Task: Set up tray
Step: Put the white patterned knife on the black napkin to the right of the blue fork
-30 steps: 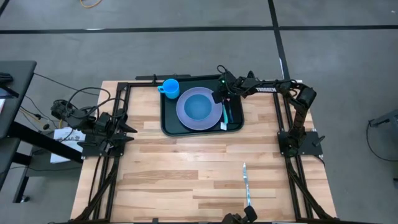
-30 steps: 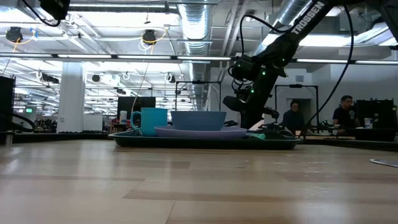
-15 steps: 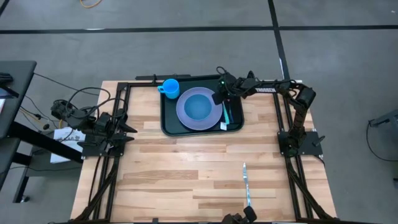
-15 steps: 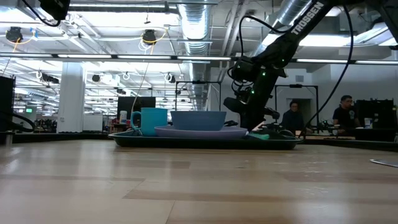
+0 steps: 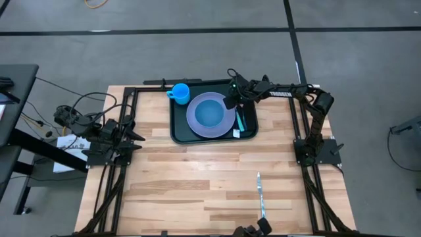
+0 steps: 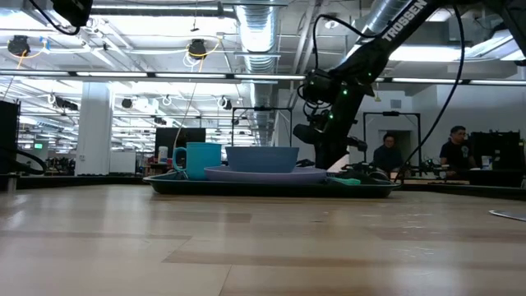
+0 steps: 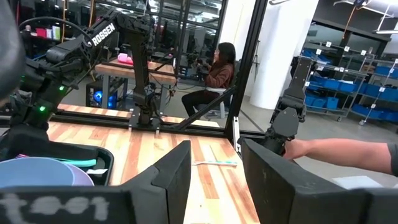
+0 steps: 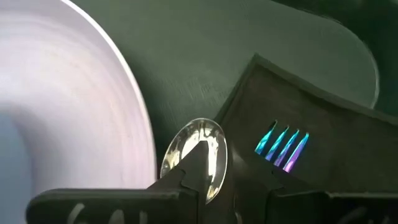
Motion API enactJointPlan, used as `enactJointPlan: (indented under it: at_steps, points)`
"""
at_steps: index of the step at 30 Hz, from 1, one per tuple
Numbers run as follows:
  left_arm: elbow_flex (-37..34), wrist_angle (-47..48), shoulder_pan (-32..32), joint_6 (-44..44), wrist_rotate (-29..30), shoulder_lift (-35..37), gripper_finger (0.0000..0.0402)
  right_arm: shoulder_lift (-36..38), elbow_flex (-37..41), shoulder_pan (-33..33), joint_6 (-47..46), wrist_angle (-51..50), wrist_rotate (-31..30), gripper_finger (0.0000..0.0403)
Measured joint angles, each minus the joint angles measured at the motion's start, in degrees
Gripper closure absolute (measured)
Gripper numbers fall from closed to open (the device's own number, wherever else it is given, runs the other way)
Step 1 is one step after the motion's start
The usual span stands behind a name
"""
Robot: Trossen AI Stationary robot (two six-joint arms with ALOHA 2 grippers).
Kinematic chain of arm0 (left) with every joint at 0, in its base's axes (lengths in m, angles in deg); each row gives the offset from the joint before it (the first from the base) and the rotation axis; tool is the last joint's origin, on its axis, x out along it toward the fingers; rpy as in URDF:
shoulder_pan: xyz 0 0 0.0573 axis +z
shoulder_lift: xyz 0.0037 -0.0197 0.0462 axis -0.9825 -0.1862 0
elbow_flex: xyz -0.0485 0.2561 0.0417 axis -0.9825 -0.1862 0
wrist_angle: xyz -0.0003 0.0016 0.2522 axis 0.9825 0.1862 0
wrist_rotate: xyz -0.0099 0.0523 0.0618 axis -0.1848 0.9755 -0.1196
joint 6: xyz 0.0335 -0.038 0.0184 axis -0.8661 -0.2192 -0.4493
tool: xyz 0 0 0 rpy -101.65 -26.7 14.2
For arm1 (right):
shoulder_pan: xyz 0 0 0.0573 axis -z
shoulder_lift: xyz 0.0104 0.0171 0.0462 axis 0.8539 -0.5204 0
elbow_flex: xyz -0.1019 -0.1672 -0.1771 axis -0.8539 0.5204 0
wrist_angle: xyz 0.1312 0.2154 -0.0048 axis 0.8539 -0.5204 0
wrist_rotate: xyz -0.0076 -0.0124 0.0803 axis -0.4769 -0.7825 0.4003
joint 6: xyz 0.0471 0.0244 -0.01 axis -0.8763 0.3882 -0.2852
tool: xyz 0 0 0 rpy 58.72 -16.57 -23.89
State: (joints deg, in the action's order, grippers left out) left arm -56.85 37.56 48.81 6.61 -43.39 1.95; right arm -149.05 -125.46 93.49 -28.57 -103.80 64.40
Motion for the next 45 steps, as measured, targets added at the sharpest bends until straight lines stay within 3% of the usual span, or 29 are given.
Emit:
enactJointPlan:
  at_steps: [8, 14, 24, 29, 35, 40, 45]
  points:
    - [0.0, 0.0, 0.02, 0.03, -0.02, 0.0, 0.027, 0.0, -0.13, 0.0, -0.02, -3.58, -0.04, 0.0343]
    - [0.0, 0.02, 0.02, 0.04, -0.08, 0.0, 0.027, 1.84, -0.14, 0.15, 0.09, -12.74, -0.39, 0.0343]
    - [0.0, 0.09, 0.0, -0.62, -0.09, 0.0, 0.027, 17.81, -0.17, -4.6, -3.46, -30.32, -1.62, 0.0343]
    - [0.0, 0.09, 0.02, -2.14, 0.02, 0.0, 0.027, 25.67, 3.46, -14.55, -15.67, -40.08, -0.75, 0.0343]
    - [0.0, -0.17, 0.01, -2.65, 0.04, -0.01, 0.027, 31.16, 8.64, -33.97, -34.37, -43.18, 1.56, 0.0343]
    - [0.0, -1.7, 0.02, -2.69, 0.02, 0.0, 0.027, 29.8, 9.25, -50.13, -53.82, -42.15, 1.62, 0.0335]
    - [0.02, -6.15, 0.0, -5.86, -0.92, 0.0, 0.027, 25.37, 9.25, -61.8, -67.62, -34.82, 1.7, 0.0318]
